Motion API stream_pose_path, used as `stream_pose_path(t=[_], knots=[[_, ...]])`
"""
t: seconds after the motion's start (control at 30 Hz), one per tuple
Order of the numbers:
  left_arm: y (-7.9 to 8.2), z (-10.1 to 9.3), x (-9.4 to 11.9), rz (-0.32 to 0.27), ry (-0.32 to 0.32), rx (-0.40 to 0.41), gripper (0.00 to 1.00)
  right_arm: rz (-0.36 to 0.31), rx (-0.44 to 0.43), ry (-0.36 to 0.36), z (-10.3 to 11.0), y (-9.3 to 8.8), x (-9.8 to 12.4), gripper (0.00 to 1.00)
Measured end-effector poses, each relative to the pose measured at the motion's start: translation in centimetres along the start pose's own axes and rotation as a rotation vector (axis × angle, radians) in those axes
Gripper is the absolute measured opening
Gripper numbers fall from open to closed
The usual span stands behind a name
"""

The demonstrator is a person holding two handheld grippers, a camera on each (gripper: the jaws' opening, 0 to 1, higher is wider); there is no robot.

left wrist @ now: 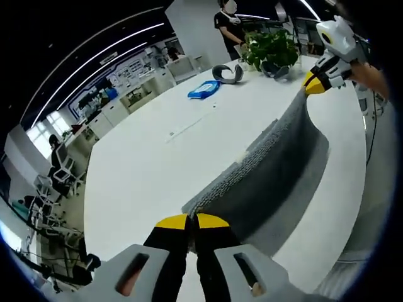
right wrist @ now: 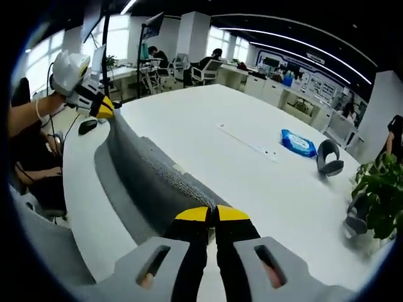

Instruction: Fold the towel on the table until its edges align and the towel forms a compact rectangular stack.

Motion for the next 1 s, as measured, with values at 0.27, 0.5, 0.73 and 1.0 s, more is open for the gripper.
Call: stream_pose_path(t=[0.27, 0.5, 0.73, 1.0], knots=[[-0.5, -0.2, -2.5, 0.03, 0.035, -0.03, 0.03, 0.026, -0.011, -0.035, -0.4, -1.0, -2.4, 0.01], [-1.5, -0.5, -5.4, 0.041, 0.048, -0.054, 0.03, 0.063, -0.038, -0.044, -1.2, -2.2, -4.7, 0.01], [-2.3, -1.1, -7.3, 0.088, 0.051, -0.089, 0.04, 0.099, 0.031, -0.084, -1.5, -2.7, -6.7, 0.01], [-2.8, -1.0, -8.7, 0.09, 0.061, -0.056, 0.04, 0.101, 0.005, -0.137, -2.4, -3.1, -8.2, 0.03]])
Point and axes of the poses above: the point that each gripper's makers call its tool centre point, and the gripper's own axes: x roughly backward along the fingers, z roughly to its left, y roughly out of its top, the point moved 4 cm from there along x, roughly backward along the fingers, and after that the axes turned 7 degrees about -x, right-handed, at the moved point
